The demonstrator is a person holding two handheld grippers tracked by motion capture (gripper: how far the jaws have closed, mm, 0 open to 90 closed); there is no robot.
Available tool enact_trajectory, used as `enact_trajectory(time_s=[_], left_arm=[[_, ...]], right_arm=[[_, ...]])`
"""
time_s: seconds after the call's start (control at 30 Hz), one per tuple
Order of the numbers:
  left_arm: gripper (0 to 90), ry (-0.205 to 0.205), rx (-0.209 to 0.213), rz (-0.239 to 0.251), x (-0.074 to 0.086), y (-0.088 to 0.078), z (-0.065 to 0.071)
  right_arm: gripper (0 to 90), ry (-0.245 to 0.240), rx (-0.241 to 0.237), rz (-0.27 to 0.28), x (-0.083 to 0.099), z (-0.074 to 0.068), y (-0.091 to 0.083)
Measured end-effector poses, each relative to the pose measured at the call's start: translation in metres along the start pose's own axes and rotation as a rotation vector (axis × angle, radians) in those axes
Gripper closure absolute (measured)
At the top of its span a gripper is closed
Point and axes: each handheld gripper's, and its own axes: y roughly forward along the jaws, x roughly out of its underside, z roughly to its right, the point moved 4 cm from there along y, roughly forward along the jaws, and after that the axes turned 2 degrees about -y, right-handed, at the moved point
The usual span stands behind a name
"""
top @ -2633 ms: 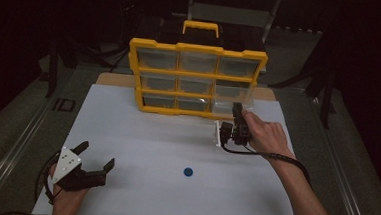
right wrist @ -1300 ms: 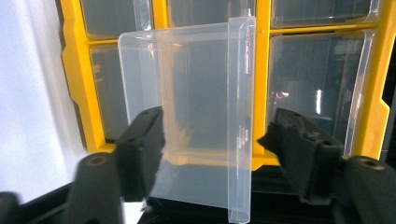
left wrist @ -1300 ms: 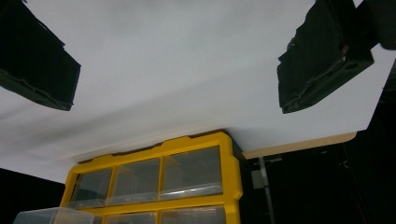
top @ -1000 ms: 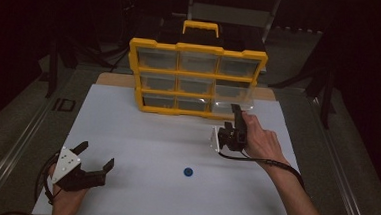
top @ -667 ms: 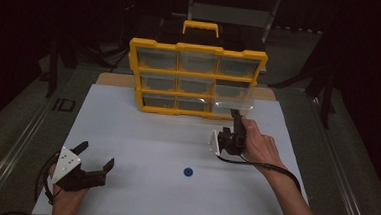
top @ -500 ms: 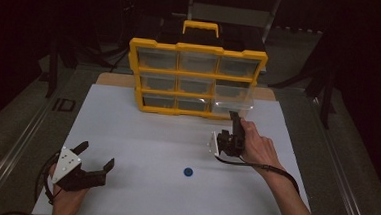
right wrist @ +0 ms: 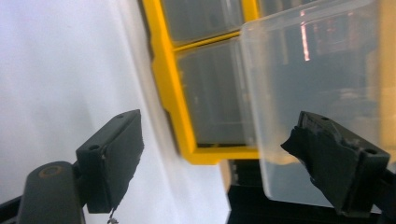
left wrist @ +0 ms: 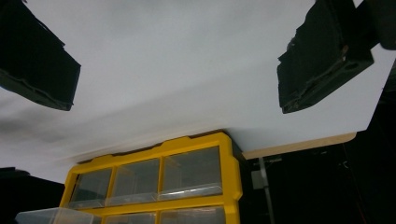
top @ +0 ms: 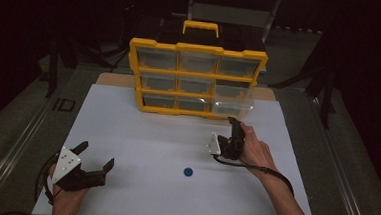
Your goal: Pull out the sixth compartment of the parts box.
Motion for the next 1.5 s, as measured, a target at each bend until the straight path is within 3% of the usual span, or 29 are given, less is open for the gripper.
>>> enact_trajectory(time_s=[0.47, 0.5, 0.63, 0.87, 1.27, 1.5], left_arm=[[0.0, 0.000, 0.001, 0.000, 0.0000, 0.0002, 0.0002], [0.0, 0.000, 0.000, -0.001, 0.0000, 0.0000, 0.0001], [0.0, 0.000, 0.001, -0.001, 0.0000, 0.0000, 0.0000], [0.0, 0.000, 0.000, 0.000, 0.0000, -0.0001, 0.0000], [0.0, 0.000, 0.001, 0.000, 0.0000, 0.0001, 0.0002], [0.0, -0.001, 0.001, 0.000, 0.0000, 0.0003, 0.0003]], right_arm=[[16.3, 0.171, -0.152, 0.007, 0.0063, -0.0077, 0.0042], [16.3, 0.201, -0.185, 0.011, 0.0067, -0.0081, 0.0048], [16.0, 0.247, -0.240, 0.011, 0.0065, -0.0087, 0.0055], [15.2, 0.296, -0.302, 0.007, 0.0045, -0.0104, 0.0054], [13.6, 0.443, -0.447, 0.025, 0.0003, -0.0070, 0.0032], [14.1, 0.499, -0.508, 0.035, 0.0014, -0.0056, 0.0050]])
